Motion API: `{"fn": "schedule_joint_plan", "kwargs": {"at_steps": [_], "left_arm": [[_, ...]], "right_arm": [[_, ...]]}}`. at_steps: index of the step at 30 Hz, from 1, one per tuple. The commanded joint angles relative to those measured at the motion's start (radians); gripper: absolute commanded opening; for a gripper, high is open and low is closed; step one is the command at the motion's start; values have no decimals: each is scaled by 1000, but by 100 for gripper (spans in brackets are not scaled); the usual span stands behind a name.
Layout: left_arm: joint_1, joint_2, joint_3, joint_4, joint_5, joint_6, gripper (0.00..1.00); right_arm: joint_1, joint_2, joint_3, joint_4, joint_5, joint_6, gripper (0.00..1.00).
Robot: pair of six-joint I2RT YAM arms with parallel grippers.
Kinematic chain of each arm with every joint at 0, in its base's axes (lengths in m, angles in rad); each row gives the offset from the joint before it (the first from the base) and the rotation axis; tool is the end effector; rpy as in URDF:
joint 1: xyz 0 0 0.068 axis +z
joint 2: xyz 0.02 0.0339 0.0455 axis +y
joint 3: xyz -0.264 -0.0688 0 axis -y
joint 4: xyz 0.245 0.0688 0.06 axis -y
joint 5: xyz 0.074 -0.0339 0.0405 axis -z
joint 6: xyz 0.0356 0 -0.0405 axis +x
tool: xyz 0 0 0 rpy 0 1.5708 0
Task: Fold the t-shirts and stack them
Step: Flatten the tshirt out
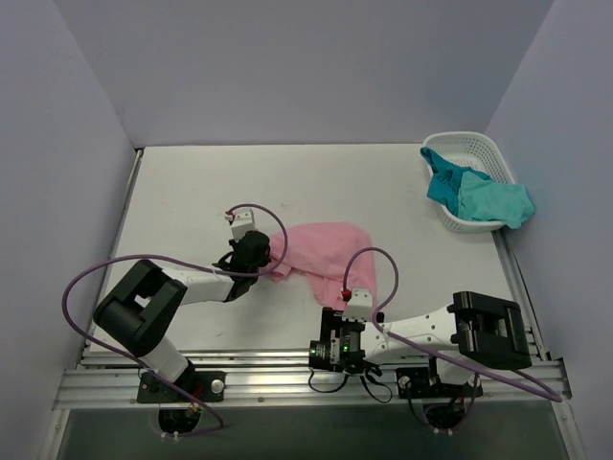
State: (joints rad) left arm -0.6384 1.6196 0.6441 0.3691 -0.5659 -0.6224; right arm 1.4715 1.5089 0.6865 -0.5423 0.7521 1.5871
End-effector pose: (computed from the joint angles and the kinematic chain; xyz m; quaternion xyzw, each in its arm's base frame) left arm 0.2567 -0.1667 0.1487 -0.1227 0.8518 -0.0627 0.5055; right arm 0.0475 0.2312 0.1404 0.0912 0.9215 0.0804 0.3690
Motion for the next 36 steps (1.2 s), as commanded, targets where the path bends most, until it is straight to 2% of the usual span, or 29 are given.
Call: {"fn": "schedule_joint_plan", "kwargs": {"at_steps": [1,7,13,14,17,26,28,30,31,32,34,36], "left_arm": [[6,-36,-8,21,-3,-2,2],[5,-41,-20,24,-8,-3,2],[6,-43,-27,31,-8,-5,2],[5,-41,-29,33,-8,-5,2],[6,-41,-29,33,-8,-5,2],[6,-41,-37,42,-9,-5,2],[6,-41,-40,45,-9,-5,2],[6,-46,-44,45,-9,-5,2],[8,-49,-44,47,-11,-5,2],[6,-50,-46,48,-11,-5,2],[8,-47,-49,53,-9,-5,2],[8,-43,-47,57,-8,-7,2]], "right_arm": [[-25,-12,-11,-16,12,-2,89],[-30,-9,-15,-2,3,-18,73],[-31,-12,-21,10,-8,-24,46],[-31,-12,-22,15,-10,-27,38],[-34,-12,-27,25,-16,-32,25],[-36,0,-34,44,-37,-29,7],[-36,5,-33,41,-40,-22,8],[-34,11,-19,15,-40,-12,20],[-31,10,-10,-14,-37,-1,40],[-24,10,8,-28,-31,4,50],[-17,5,24,-62,-25,11,62],[-17,2,37,-74,-20,11,66]]}}
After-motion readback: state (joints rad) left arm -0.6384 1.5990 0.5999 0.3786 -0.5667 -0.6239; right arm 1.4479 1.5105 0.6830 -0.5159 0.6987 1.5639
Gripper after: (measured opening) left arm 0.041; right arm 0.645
